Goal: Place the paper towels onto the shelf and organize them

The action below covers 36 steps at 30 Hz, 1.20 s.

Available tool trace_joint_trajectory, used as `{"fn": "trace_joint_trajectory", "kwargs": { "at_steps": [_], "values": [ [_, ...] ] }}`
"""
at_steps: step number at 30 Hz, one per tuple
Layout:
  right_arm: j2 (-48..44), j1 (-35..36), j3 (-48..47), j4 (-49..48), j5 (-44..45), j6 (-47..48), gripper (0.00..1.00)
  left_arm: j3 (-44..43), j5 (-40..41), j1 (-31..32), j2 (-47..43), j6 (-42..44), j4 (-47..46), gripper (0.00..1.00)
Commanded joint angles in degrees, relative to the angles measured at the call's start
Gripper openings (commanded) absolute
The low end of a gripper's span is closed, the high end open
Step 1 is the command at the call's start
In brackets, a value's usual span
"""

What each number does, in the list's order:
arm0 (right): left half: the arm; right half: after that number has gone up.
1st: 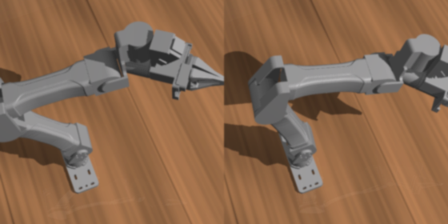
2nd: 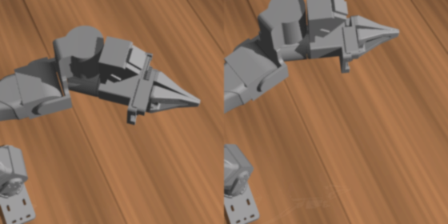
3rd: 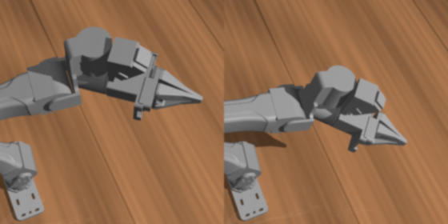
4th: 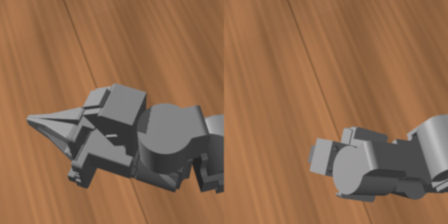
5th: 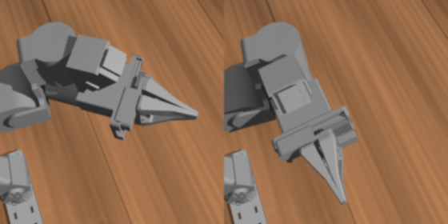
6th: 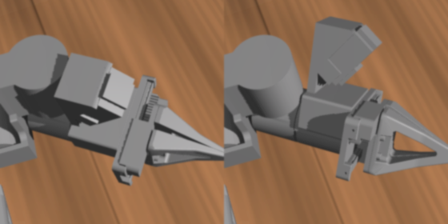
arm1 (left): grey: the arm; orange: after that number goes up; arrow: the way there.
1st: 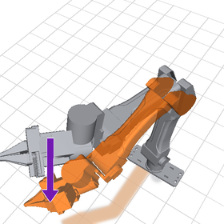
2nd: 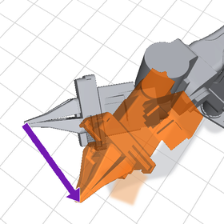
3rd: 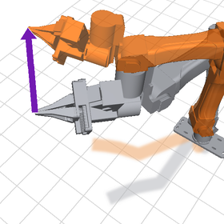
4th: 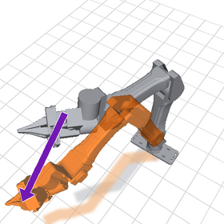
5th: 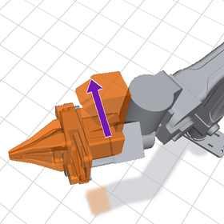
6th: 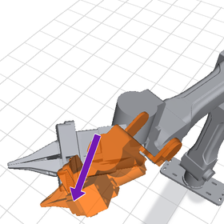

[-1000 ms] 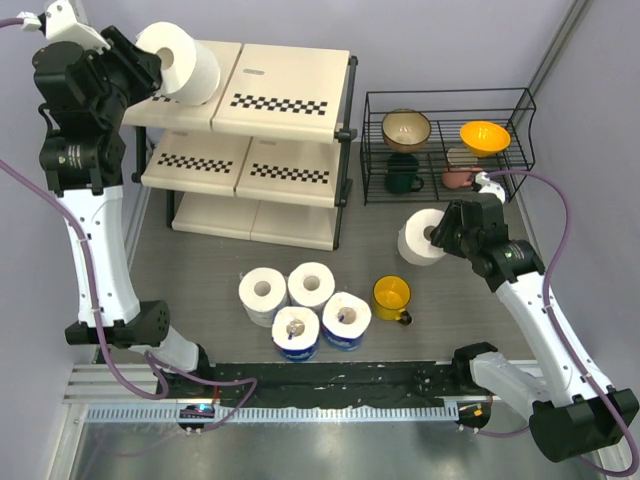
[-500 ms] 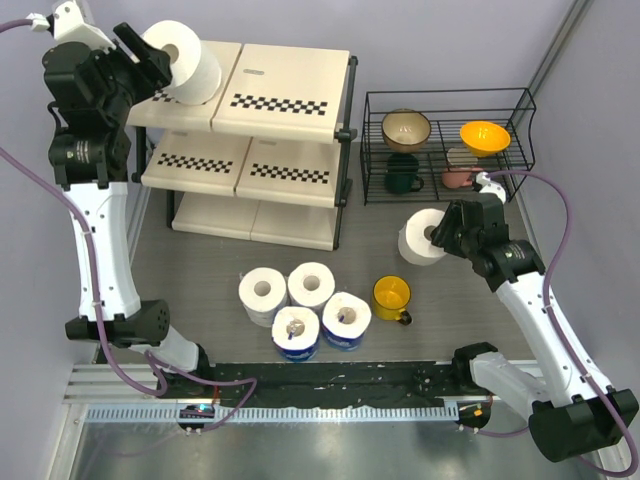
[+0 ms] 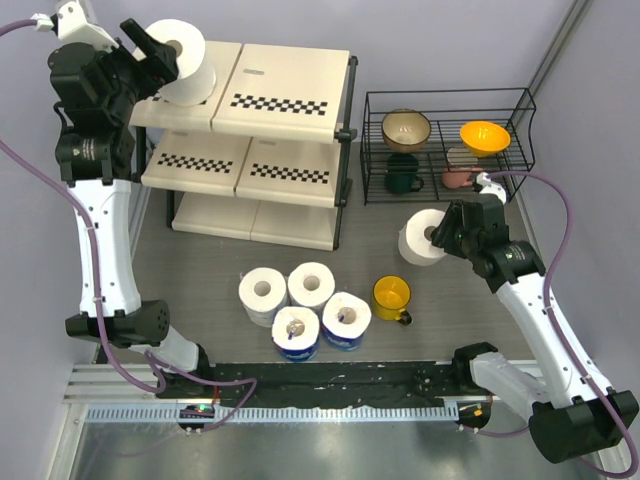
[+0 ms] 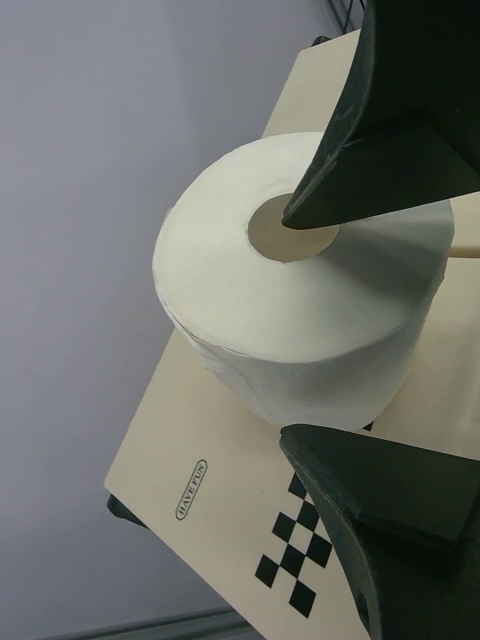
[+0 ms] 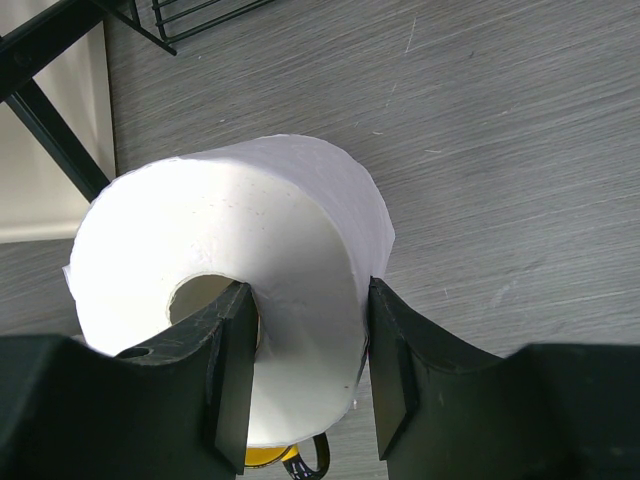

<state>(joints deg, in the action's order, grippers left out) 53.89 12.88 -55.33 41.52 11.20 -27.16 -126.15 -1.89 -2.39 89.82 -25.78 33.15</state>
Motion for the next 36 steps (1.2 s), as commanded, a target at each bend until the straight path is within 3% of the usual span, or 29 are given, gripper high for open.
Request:
{"fn": "trace_joint_trajectory", "kwargs": {
  "at_steps": [1,12,14,23,30,32,36],
  "values": [
    [-1.68,-0.40,-0.04,-4.87,-0.13,-0.70,0.11,0.99,-2.76,-0.42,0.00,-1.73,-4.40,0.84],
    [-1.94,-0.49,0.22,-4.87,0.40,-0.18,0.11,4.60,-5.14,-0.42,-0.09,-6.47,-12.31,0.93],
    [-1.86,-0.67,0.31,-4.78,0.40,-0.09,0.11,4.51,-5.14,-0.42,-0.17,-6.65,-13.01,0.99],
    [-2.38,-0.67,-0.04,-4.69,0.05,-0.18,0.11,5.56,-3.74,-0.94,-2.89,-7.00,-17.85,1.00],
    [-2.65,-0.75,-1.44,-4.52,-1.18,0.70,0.11,11.35,-0.93,-1.30,-12.29,-6.30,-19.70,1.00],
    [-2.04,-0.67,-1.88,-4.60,-2.58,1.75,0.11,16.70,-1.27,-1.30,-17.56,-6.74,-20.57,1.00],
    [-0.28,-0.76,-4.77,-4.34,-12.73,4.91,0.11,24.71,-2.77,-1.21,-25.38,-7.70,-18.65,1.00]
  ]
}}
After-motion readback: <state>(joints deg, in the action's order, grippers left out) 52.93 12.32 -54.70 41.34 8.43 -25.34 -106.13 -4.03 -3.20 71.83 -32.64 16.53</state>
